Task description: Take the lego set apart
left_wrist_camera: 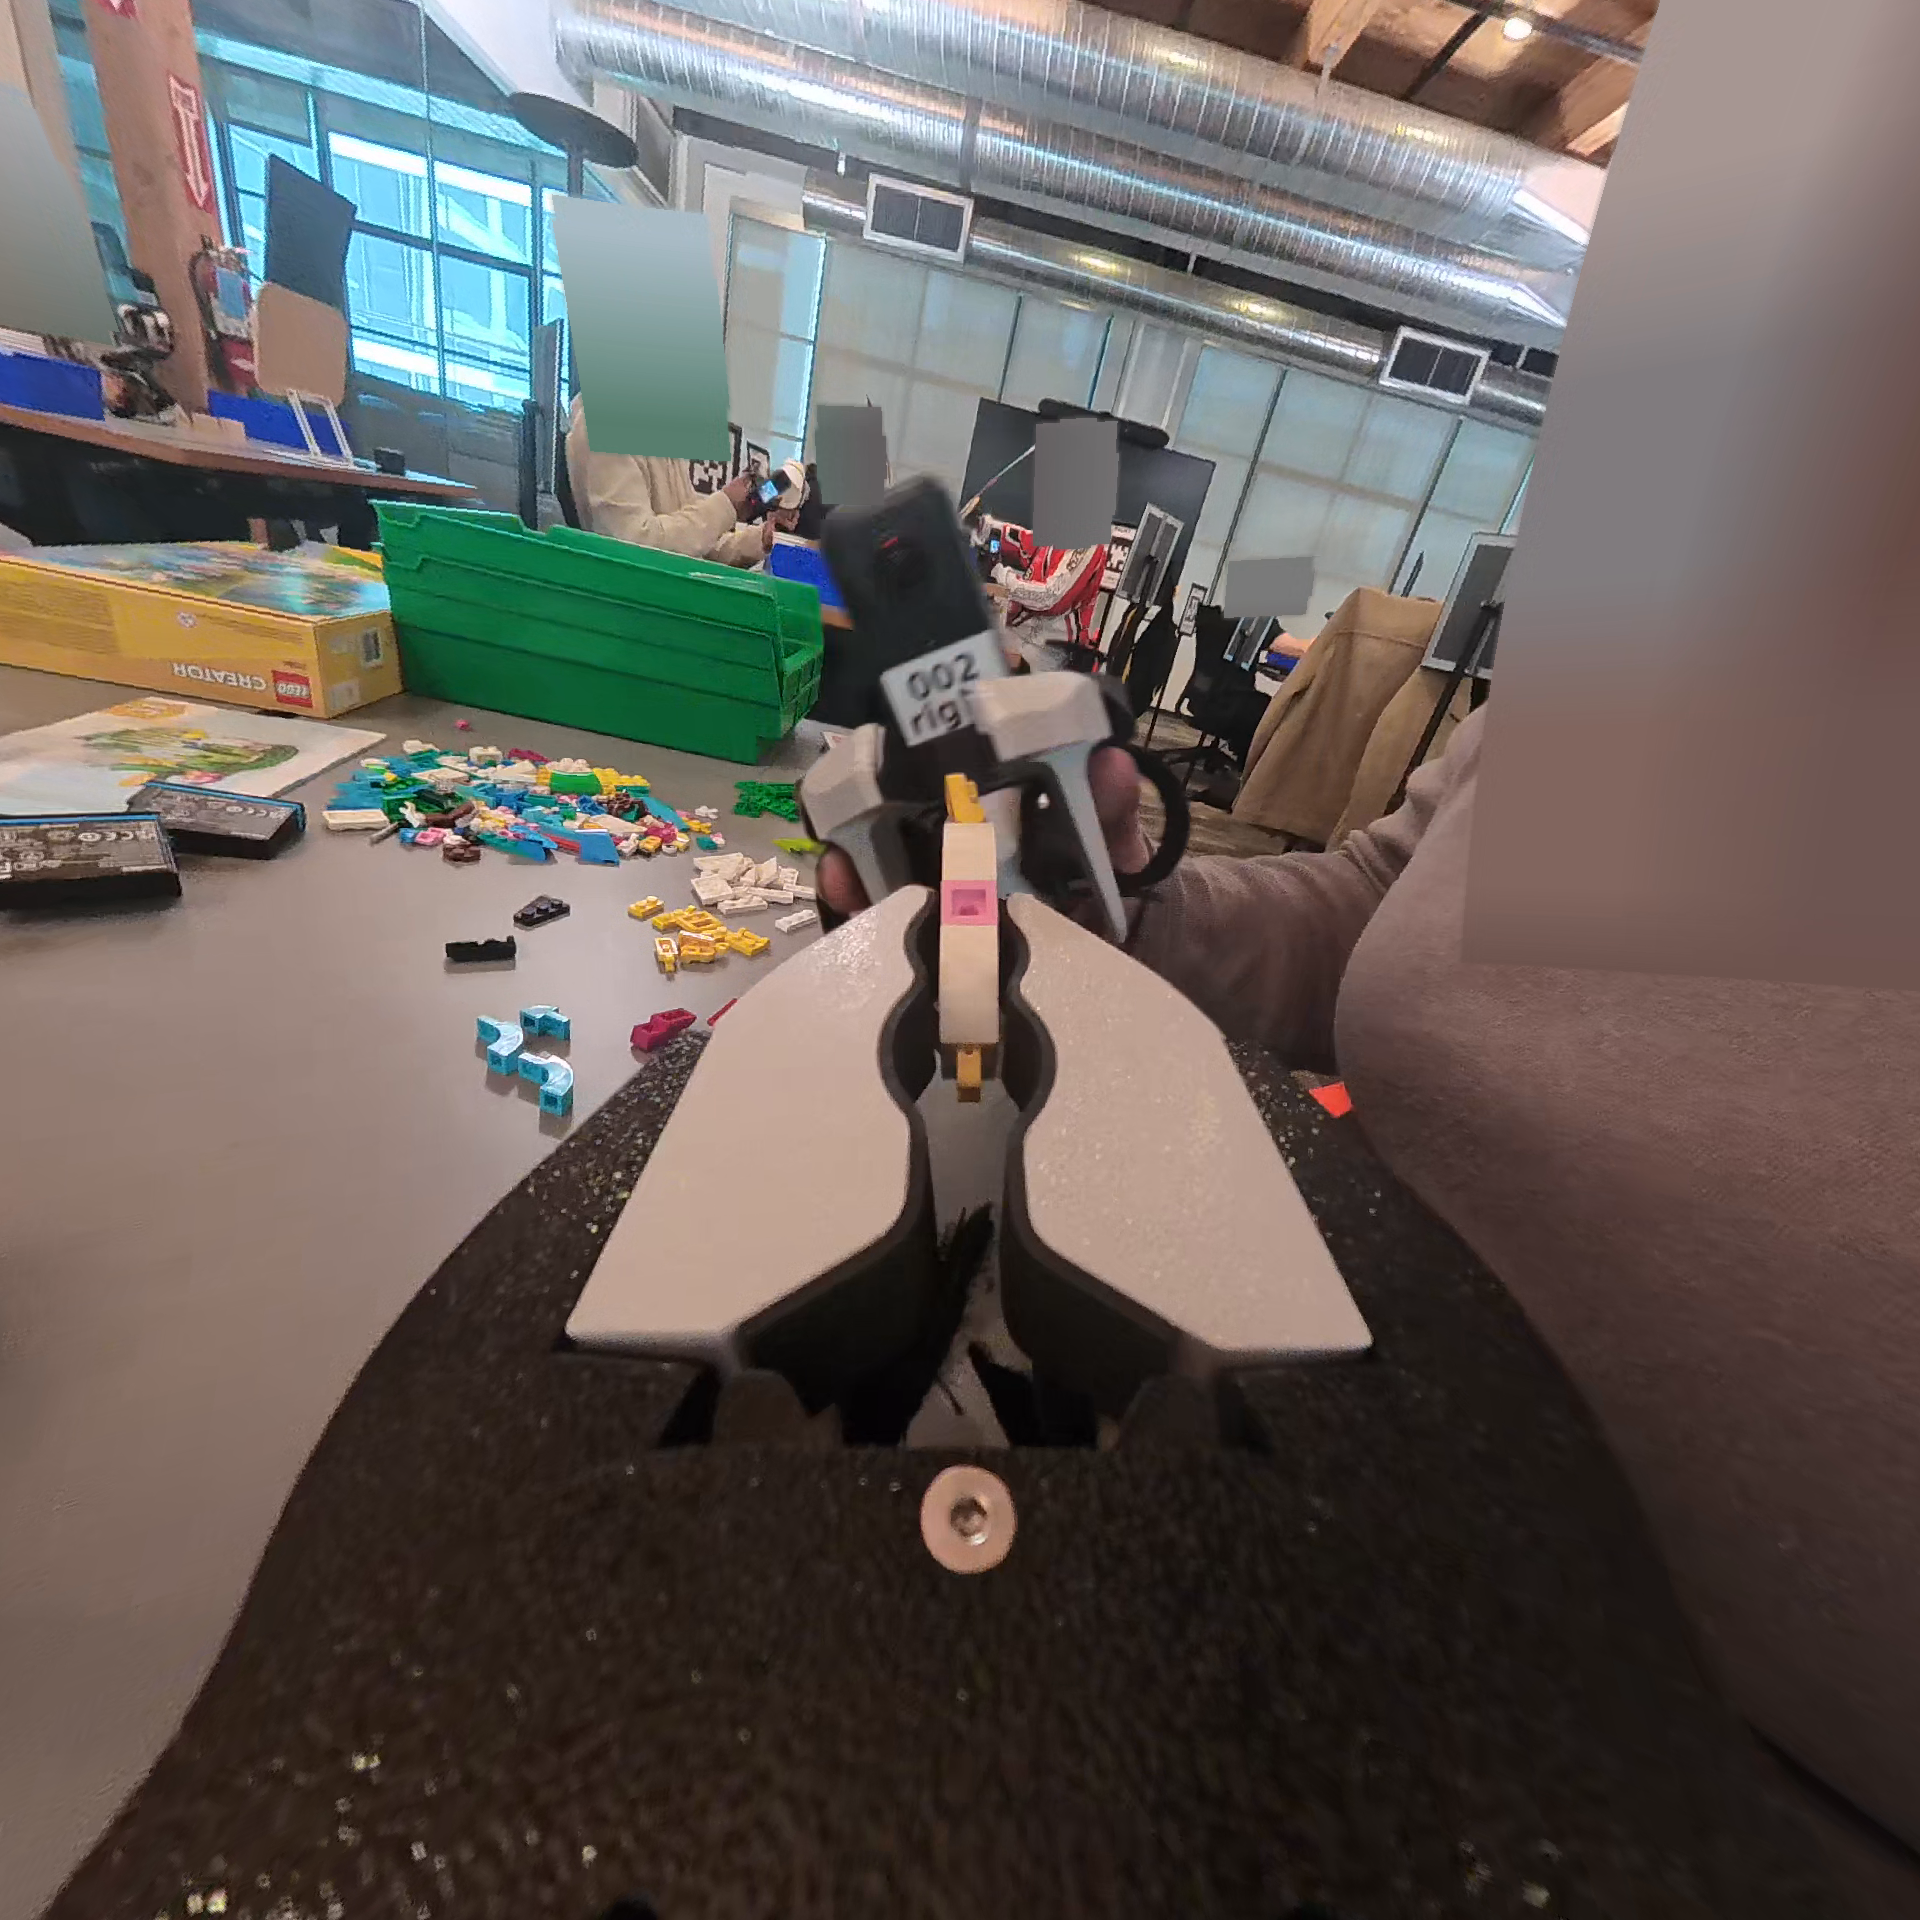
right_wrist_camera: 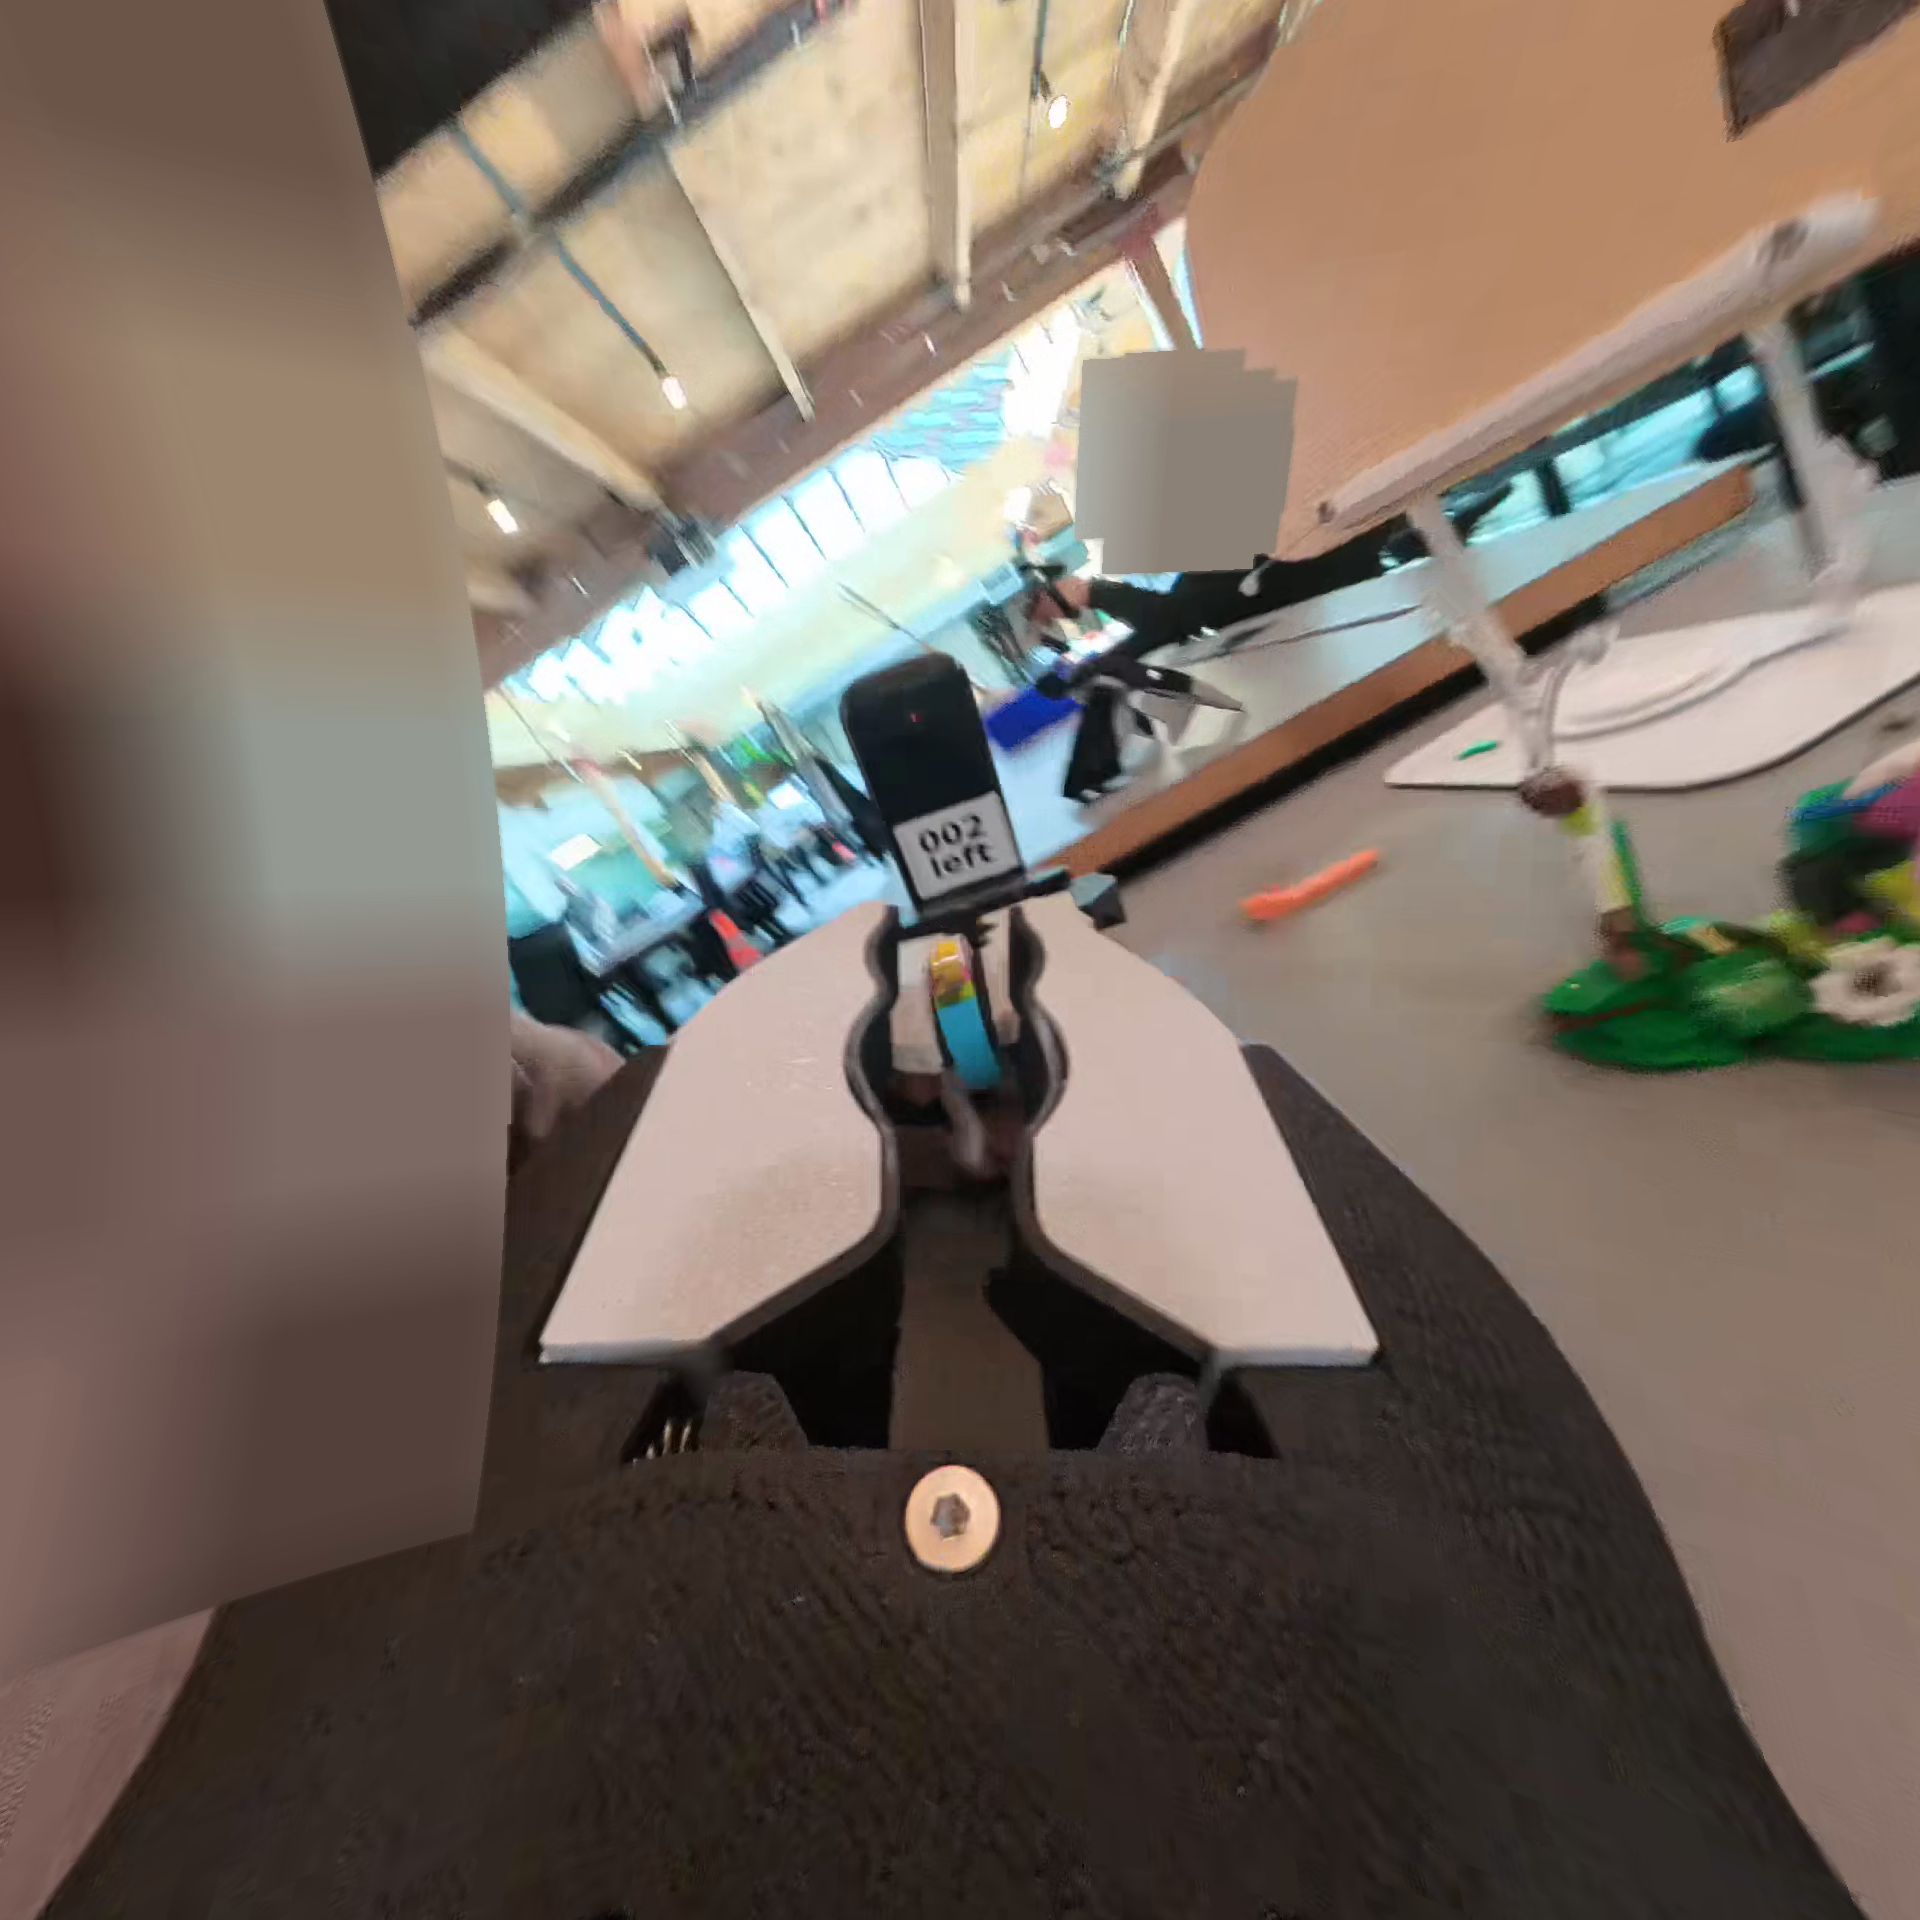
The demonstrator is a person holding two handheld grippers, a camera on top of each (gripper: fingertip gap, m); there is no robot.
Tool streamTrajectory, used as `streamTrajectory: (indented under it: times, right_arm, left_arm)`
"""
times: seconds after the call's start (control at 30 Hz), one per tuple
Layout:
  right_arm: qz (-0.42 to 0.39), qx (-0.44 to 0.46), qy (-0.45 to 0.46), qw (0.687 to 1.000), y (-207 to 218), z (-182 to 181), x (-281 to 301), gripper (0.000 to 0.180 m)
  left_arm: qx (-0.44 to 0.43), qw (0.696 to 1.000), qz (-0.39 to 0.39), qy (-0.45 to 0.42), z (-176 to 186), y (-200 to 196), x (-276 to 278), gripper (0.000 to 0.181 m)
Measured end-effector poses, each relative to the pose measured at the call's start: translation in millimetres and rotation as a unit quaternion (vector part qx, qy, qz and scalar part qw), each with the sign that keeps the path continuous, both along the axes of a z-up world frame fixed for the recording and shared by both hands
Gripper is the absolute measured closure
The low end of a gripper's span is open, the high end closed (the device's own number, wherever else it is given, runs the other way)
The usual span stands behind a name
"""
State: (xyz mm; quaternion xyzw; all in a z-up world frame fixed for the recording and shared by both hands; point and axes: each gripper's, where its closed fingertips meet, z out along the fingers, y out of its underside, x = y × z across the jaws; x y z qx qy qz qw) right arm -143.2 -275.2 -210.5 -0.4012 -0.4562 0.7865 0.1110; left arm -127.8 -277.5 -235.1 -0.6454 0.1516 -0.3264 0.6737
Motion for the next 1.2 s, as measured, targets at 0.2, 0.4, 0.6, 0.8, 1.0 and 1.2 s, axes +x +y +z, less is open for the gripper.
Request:
streamTrajectory:
  times: [0.2,0.4,0.6,0.8,1.0,1.2]
  right_arm:
    - [-0.019,0.140,0.011,0.990,-4.1,-6.6,4.2,0.165]
    - [0.021,0.066,-0.008,0.998,-9.7,-7.5,5.7,0.176]
    - [-0.153,0.256,0.052,0.953,5.9,-12.7,-5.3,0.177]
    - [-0.307,0.481,0.079,0.817,35.5,-19.0,-10.3,0.177]
    - [-0.275,0.339,-0.048,0.898,98.2,-19.2,3.6,0.177]
    - [-0.169,0.323,-0.330,0.871,175.9,-93.2,34.8,0.176]
  left_arm:
    - [-0.016,1.000,-0.005,-0.001,-4.5,2.2,2.3,0.173]
    - [-0.004,1.000,-0.018,-0.010,0.0,-1.5,4.6,0.173]
    - [-0.043,0.997,0.035,-0.051,-6.0,11.8,-5.4,0.173]
    - [-0.080,0.994,0.045,-0.057,-19.3,17.9,0.9,0.173]
    - [-0.093,0.985,0.140,0.036,-37.8,24.2,-25.2,0.173]
    - [-0.108,0.975,0.181,0.073,-47.3,27.0,-35.2,0.173]
